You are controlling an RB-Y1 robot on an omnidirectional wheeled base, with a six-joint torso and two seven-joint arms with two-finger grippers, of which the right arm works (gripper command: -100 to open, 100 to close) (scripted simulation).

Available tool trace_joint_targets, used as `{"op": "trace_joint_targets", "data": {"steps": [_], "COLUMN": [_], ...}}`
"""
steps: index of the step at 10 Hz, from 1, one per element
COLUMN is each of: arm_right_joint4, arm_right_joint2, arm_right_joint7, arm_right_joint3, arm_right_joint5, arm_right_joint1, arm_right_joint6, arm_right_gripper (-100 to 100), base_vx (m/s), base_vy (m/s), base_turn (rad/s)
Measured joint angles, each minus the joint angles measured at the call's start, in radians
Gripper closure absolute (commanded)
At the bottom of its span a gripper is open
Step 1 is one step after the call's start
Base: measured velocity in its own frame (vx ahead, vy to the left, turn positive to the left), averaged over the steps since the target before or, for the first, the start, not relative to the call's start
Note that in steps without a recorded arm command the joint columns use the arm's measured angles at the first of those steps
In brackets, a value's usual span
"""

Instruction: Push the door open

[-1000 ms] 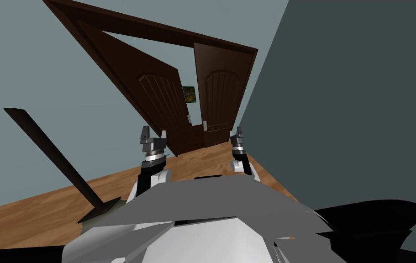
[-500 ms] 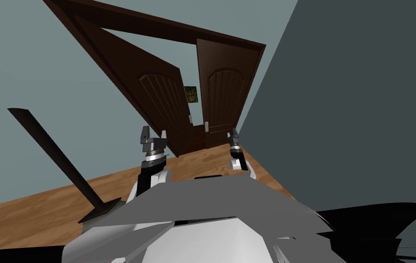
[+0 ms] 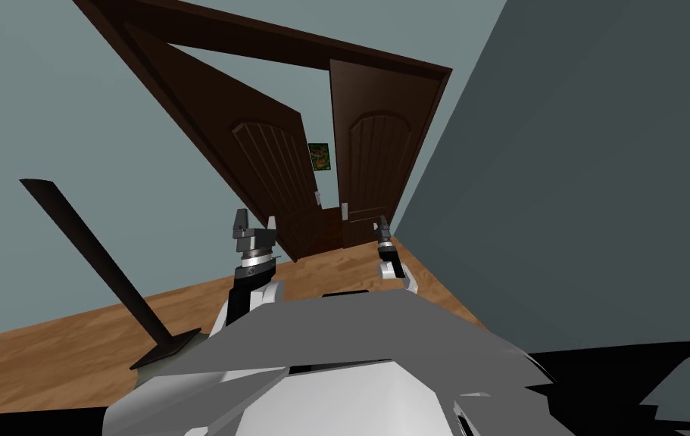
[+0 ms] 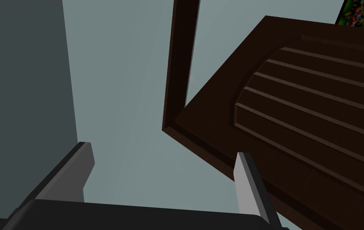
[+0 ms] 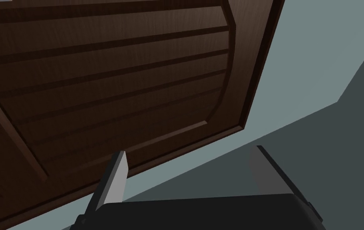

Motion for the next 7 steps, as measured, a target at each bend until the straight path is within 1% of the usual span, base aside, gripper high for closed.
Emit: {"op": "trace_joint_targets", "data": {"steps": [2, 3, 5, 6, 7], "arm_right_joint4": [0.048, 0.068, 0.134, 0.157, 0.191], "arm_right_joint2": [-0.004, -0.004, -0.002, -0.003, -0.002], "arm_right_joint7": [0.003, 0.004, 0.010, 0.011, 0.014], "arm_right_joint3": [-0.004, -0.005, -0.008, -0.009, -0.011], "arm_right_joint5": [0.004, 0.005, 0.010, 0.012, 0.014], "arm_right_joint1": [-0.034, -0.045, -0.077, -0.091, -0.110], "arm_right_joint6": [0.024, 0.028, 0.025, 0.034, 0.041], "arm_right_gripper": [-100, -100, -100, -100, -100], "base_vx": [0.087, 0.062, 0.093, 0.095, 0.098], "base_vy": [0.011, 0.012, 0.020, 0.007, 0.001], "base_turn": [0.038, 0.033, 0.062, 0.059, 0.054]}}
